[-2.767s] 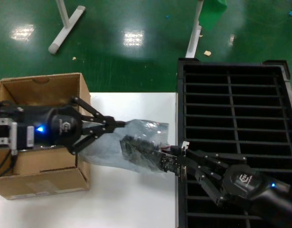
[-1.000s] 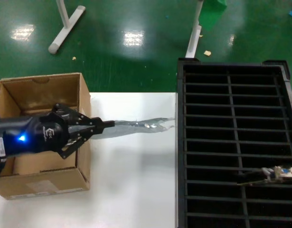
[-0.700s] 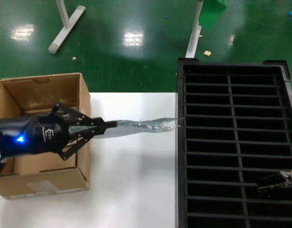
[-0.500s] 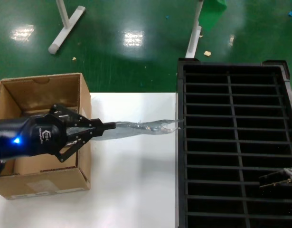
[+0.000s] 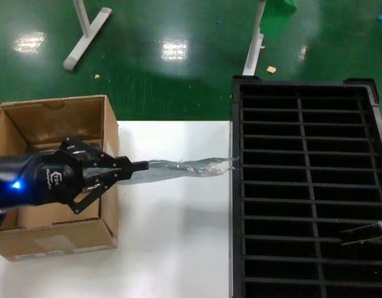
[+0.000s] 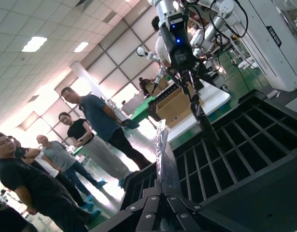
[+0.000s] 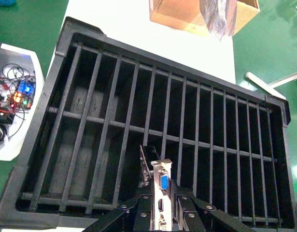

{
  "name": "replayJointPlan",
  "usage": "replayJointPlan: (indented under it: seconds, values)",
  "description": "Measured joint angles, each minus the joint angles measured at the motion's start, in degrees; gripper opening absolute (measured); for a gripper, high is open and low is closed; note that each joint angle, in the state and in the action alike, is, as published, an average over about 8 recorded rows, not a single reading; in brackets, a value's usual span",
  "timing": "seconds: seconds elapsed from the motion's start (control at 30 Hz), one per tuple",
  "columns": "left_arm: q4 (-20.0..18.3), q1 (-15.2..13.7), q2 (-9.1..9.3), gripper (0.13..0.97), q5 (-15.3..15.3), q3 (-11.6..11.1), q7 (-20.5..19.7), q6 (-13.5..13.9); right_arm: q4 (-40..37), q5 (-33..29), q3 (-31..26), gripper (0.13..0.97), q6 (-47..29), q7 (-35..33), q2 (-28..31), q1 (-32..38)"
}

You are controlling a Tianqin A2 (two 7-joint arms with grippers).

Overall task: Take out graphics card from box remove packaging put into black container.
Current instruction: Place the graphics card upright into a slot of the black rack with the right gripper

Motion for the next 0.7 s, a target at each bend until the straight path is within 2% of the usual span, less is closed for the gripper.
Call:
replayJointPlan:
  seconds: [0.23, 0.4, 0.7]
  values:
    - [0.6, -0.1, 0.26, 0.142, -1.1, 1.2, 0.6, 0.0, 2.6, -2.2, 7.6, 0.196, -5.5, 3.0, -3.0, -2.9]
    - [1.8, -0.9, 0.63, 0.142, -2.5, 3.3, 1.5, 0.0, 4.1, -3.3, 11.1, 0.196, -8.4, 4.5, -4.7, -4.5]
    - [4.8, -3.3, 0.89, 0.142, -6.7, 9.1, 3.4, 0.0, 4.7, -4.1, 10.2, 0.196, -7.9, 5.8, -4.7, -4.7]
